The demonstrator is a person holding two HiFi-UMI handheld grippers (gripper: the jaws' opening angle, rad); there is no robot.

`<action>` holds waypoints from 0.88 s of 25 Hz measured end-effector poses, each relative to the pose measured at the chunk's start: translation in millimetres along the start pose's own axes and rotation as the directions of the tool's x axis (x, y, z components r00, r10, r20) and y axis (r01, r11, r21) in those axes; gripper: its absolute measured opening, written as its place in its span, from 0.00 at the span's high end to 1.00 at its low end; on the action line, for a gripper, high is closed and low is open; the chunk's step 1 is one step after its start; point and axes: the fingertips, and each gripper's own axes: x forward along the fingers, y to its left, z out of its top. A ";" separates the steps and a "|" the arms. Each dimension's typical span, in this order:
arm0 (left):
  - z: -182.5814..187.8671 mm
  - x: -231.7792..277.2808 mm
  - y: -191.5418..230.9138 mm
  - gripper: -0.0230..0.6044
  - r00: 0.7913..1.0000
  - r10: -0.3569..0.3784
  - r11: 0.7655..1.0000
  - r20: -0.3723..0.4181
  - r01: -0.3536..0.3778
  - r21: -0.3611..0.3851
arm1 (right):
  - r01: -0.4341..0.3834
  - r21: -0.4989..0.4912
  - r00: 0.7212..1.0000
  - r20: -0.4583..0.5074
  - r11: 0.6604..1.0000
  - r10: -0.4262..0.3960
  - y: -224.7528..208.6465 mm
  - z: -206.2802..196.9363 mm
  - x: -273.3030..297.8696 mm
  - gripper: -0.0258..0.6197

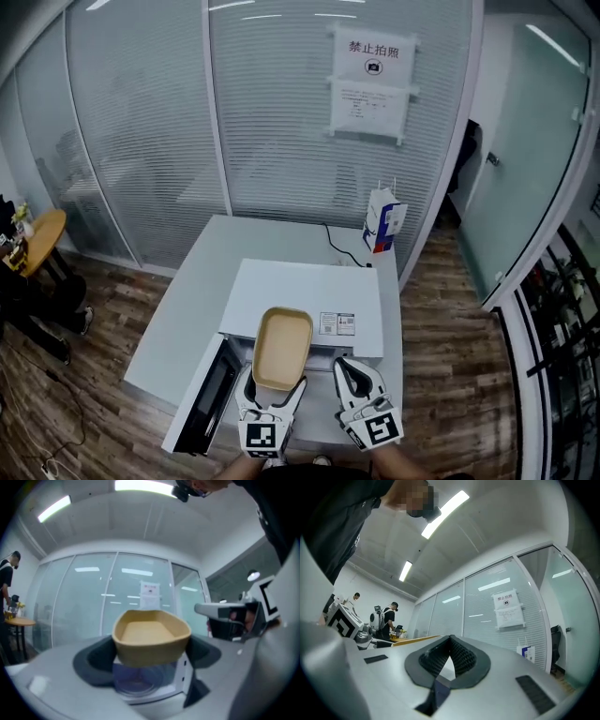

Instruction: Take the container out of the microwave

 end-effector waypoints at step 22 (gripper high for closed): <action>17.6 23.6 9.3 0.22 1.000 -0.010 1.000 0.025 0.010 -0.021 | 0.099 -0.040 0.995 0.024 0.994 -0.098 -16.7 14.2 0.0 0.96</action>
